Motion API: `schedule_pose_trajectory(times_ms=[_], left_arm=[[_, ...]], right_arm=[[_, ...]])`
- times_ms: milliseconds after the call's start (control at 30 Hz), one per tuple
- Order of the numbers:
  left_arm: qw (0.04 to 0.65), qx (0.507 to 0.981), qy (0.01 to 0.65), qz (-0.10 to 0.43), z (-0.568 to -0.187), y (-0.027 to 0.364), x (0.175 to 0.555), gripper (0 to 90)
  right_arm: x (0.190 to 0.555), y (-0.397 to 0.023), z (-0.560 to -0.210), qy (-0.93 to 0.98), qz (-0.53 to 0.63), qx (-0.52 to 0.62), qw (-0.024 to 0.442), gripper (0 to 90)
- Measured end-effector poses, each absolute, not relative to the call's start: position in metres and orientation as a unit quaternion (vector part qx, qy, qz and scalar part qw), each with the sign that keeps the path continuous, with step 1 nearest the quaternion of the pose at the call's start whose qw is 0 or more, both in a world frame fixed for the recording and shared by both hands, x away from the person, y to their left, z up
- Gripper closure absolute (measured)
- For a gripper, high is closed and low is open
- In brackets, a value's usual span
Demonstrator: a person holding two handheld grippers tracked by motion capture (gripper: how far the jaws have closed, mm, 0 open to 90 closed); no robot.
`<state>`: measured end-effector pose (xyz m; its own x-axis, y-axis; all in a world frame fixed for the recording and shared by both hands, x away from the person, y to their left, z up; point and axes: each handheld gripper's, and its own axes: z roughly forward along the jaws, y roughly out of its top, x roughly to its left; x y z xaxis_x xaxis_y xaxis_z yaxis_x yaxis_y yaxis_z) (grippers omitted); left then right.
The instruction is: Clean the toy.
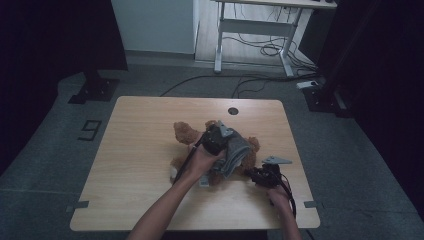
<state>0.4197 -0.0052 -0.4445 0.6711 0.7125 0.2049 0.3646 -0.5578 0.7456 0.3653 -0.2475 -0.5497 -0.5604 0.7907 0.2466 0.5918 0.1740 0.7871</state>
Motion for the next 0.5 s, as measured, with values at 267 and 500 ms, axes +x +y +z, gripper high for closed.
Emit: schedule_pose_trajectory(times_ms=[267, 500], left_arm=[[0.363, 0.806, 0.398, 0.245, -0.448, 0.085, 0.429, 78.8], [0.348, 0.8, 0.427, 0.238, -0.471, 0.121, 0.429, 78.9]], right_arm=[[0.365, -0.247, -0.549, 0.758, 0.454, 0.456, 0.111, 68.8], [0.365, -0.248, -0.549, 0.757, 0.455, 0.457, 0.107, 68.9]])
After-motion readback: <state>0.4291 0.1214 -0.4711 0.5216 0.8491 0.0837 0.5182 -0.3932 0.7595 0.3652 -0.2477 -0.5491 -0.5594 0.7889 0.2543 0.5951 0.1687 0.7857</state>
